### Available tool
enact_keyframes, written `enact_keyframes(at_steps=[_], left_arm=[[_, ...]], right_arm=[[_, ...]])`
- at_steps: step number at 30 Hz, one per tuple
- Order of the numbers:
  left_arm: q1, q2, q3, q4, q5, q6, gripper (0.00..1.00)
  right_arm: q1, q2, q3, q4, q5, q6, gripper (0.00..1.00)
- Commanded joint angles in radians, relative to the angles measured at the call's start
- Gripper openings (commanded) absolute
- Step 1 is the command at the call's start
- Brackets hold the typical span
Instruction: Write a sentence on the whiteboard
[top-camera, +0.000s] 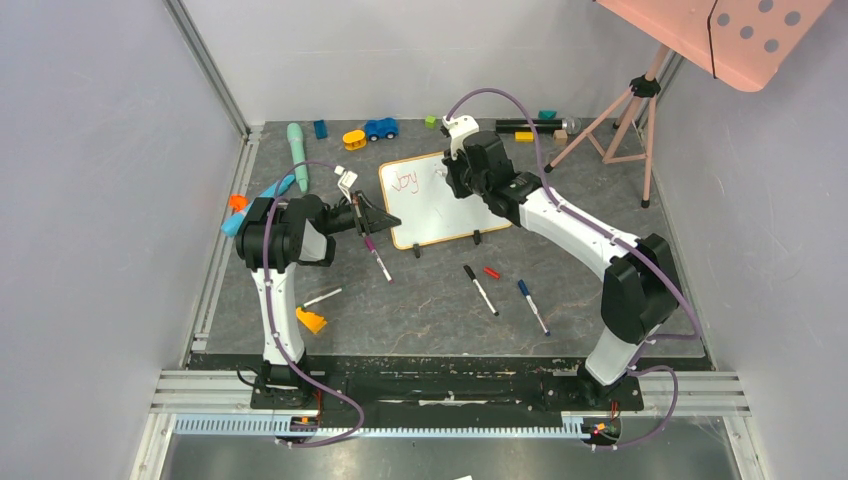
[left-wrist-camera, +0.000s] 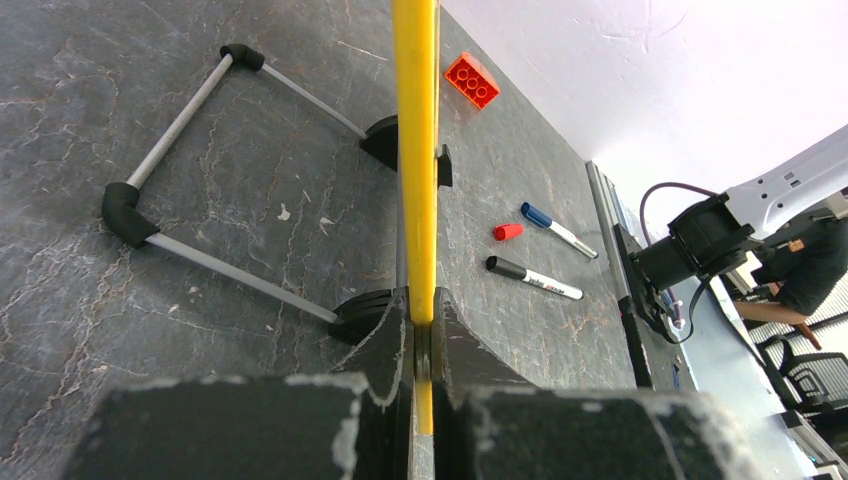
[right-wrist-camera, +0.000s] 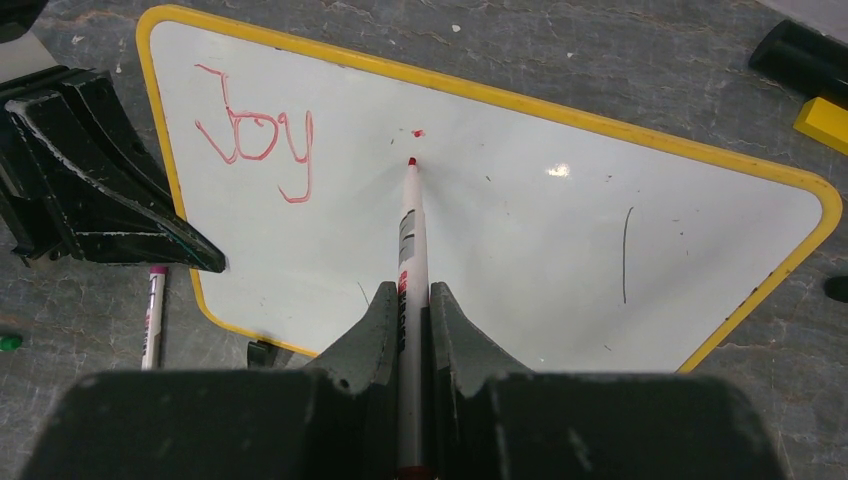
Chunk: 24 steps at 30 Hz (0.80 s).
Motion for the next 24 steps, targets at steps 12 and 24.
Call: enact_keyframes(at_steps=[12, 24], left_arm=[[-0.025, 0.038, -0.018, 0.044, 0.124, 0.046, 0.02], [-0.024, 0.037, -0.016, 0.044, 0.125, 0.046, 0.02]], right_arm=[[-0.003, -0.038, -0.078, 0.013, -0.01, 0.007, 0.0], [-0.006, -0.088, -0.043, 0.008, -0.076, -0.016, 0.0]])
